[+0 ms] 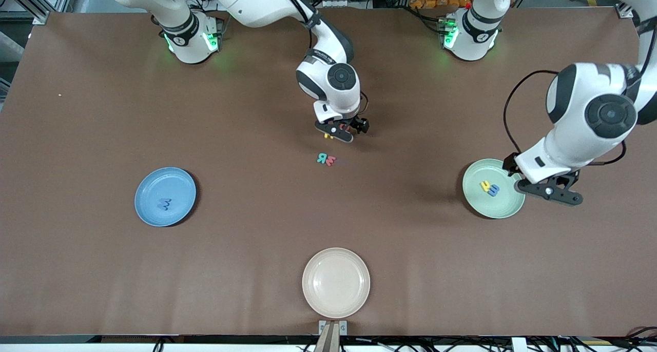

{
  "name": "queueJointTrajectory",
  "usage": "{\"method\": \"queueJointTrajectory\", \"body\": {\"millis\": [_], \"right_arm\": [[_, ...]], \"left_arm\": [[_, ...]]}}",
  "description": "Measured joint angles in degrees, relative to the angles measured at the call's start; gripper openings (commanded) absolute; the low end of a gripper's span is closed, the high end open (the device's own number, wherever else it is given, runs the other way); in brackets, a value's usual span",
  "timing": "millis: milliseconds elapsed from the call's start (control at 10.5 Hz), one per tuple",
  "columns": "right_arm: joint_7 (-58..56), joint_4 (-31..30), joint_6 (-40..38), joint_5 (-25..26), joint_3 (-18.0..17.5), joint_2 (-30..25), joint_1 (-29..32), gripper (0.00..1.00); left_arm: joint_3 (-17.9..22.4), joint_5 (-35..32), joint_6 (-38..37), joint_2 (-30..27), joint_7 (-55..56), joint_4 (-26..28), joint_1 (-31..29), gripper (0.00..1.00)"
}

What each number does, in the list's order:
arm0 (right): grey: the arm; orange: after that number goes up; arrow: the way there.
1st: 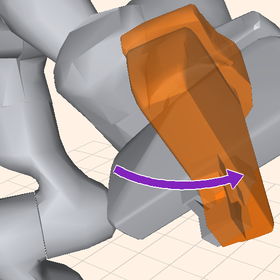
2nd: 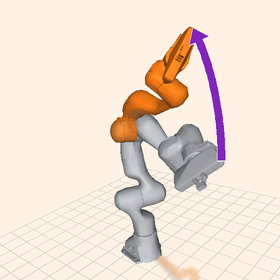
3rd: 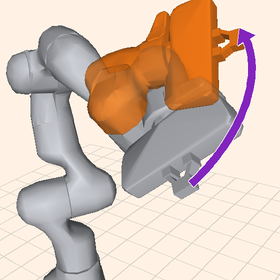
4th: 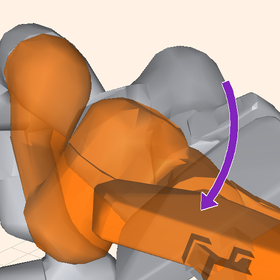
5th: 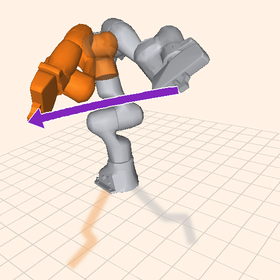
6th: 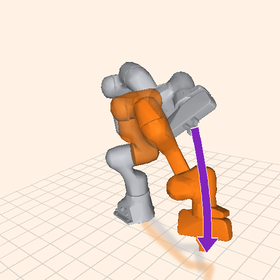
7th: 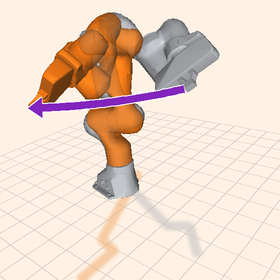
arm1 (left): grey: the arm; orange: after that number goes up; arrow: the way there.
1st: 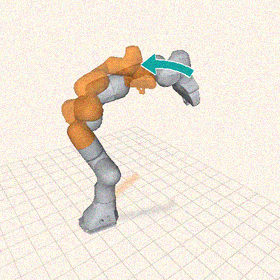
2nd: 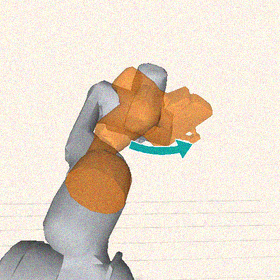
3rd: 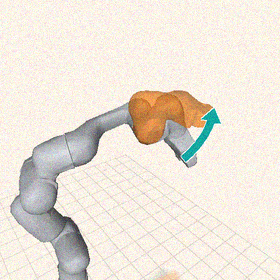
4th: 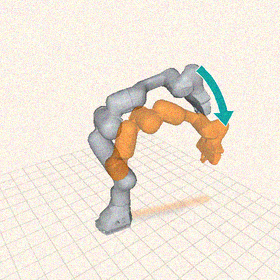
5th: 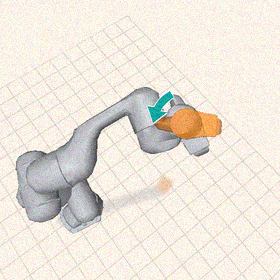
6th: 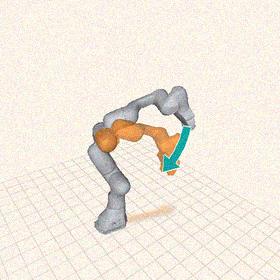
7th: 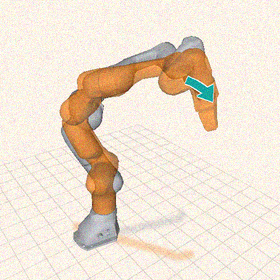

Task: Sort uppercase to blue plate, lowercase to green plate
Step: 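Release the h on the green plate while the right gripper reaches letters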

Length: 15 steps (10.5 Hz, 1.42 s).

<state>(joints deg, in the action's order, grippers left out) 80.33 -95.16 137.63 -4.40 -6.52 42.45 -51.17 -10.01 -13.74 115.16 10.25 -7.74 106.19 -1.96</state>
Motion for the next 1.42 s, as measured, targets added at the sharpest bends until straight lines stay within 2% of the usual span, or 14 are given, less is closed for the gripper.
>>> {"method": "queueJointTrajectory", "body": {"millis": [190,853,948,1043,1422], "right_arm": [[0.14,0.00,0.55,0.00,0.01,0.86,-0.24,1.00],[0.18,0.06,0.55,0.00,0.22,1.04,-0.27,1.00],[0.18,0.06,0.56,0.00,0.22,1.04,-0.35,0.37],[0.18,0.06,0.58,0.00,0.22,1.04,-0.45,0.00],[2.04,0.71,0.58,0.04,0.22,0.47,-0.59,0.00]], "left_arm": [[-0.06,2.38,-3.75,-2.45,0.00,-0.88,1.07,1.00],[-1.48,7.49,-11.93,-5.41,0.00,-8.51,2.53,1.00],[-1.56,8.66,-12.31,-5.69,0.00,-8.93,2.55,1.00],[-1.56,9.11,-12.37,-5.70,0.00,-9.03,2.55,1.00],[-1.62,10.62,-12.42,-5.64,0.00,-9.04,2.98,1.00]]}}
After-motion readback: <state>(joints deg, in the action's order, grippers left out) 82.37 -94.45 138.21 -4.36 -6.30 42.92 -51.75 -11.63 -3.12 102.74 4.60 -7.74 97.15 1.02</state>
